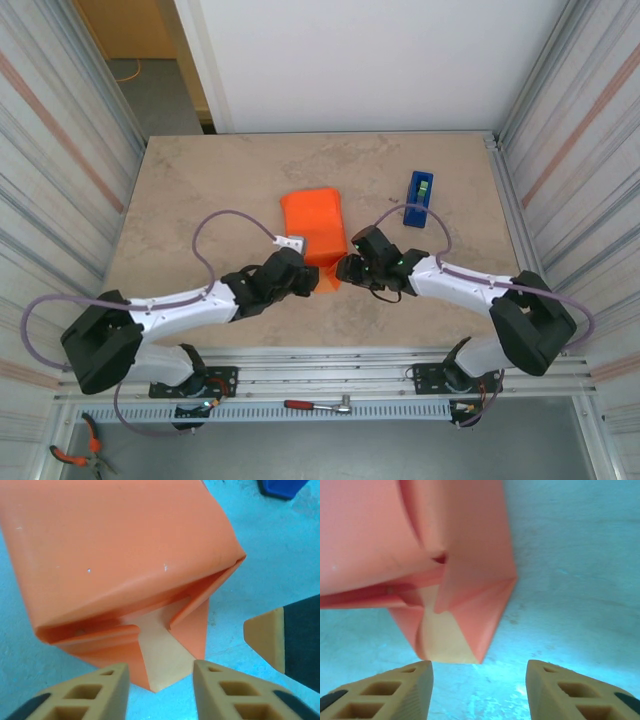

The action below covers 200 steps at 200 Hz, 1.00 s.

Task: Wrap the gift box in paper
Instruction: Fold the wrapping paper for the gift box.

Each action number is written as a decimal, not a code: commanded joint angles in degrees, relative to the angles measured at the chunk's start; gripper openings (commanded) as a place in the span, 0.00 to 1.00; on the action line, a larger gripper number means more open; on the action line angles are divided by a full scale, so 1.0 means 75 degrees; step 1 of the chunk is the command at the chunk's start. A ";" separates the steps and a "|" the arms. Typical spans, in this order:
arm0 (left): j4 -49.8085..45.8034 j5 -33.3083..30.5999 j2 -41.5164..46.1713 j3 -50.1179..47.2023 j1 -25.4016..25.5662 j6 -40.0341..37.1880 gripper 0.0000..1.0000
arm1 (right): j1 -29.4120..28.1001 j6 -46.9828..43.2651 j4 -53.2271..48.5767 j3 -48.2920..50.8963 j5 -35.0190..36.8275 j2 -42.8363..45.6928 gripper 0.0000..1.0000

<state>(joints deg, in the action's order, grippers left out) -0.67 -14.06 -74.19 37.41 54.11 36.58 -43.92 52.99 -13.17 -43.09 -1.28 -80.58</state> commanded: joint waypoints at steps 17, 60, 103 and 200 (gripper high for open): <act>-0.0718 -0.0567 0.0702 -0.0032 -0.0042 -0.0064 0.68 | -0.0040 0.0016 -0.0355 0.0140 0.0359 0.0410 0.59; -0.1194 -0.1019 0.1019 -0.0200 -0.0287 0.0140 0.92 | -0.0015 0.0012 0.0325 -0.0035 -0.0397 -0.0167 0.50; -0.1644 -0.1526 0.1041 -0.0240 -0.0465 0.0314 0.99 | 0.0052 0.0278 0.0920 -0.0085 -0.0642 -0.0861 0.41; -0.1629 -0.1514 0.0986 -0.0493 -0.0581 0.0313 0.99 | 0.0055 0.0458 0.1409 -0.0184 -0.0826 -0.1669 0.32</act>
<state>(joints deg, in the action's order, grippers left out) -12.19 -23.70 -67.48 34.04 50.17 38.37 -43.79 55.09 -3.90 -43.33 -6.59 -91.88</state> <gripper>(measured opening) 0.987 0.332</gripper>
